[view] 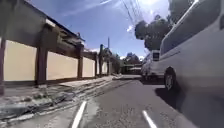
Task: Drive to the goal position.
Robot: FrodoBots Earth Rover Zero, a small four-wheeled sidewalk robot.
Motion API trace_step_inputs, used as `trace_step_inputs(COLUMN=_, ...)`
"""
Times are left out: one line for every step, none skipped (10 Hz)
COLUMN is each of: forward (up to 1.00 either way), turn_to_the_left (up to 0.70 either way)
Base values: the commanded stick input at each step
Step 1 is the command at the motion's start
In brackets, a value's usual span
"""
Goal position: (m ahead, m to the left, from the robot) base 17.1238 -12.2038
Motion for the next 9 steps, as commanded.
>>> trace_step_inputs(forward=1.0, turn_to_the_left=-0.01)
trace_step_inputs(forward=1.0, turn_to_the_left=0.16)
trace_step_inputs(forward=1.0, turn_to_the_left=0.14)
trace_step_inputs(forward=1.0, turn_to_the_left=0.15)
trace_step_inputs(forward=1.0, turn_to_the_left=0.14)
trace_step_inputs(forward=1.0, turn_to_the_left=-0.03)
trace_step_inputs(forward=1.0, turn_to_the_left=-0.34)
trace_step_inputs(forward=1.0, turn_to_the_left=-0.4)
trace_step_inputs(forward=1.0, turn_to_the_left=-0.4)
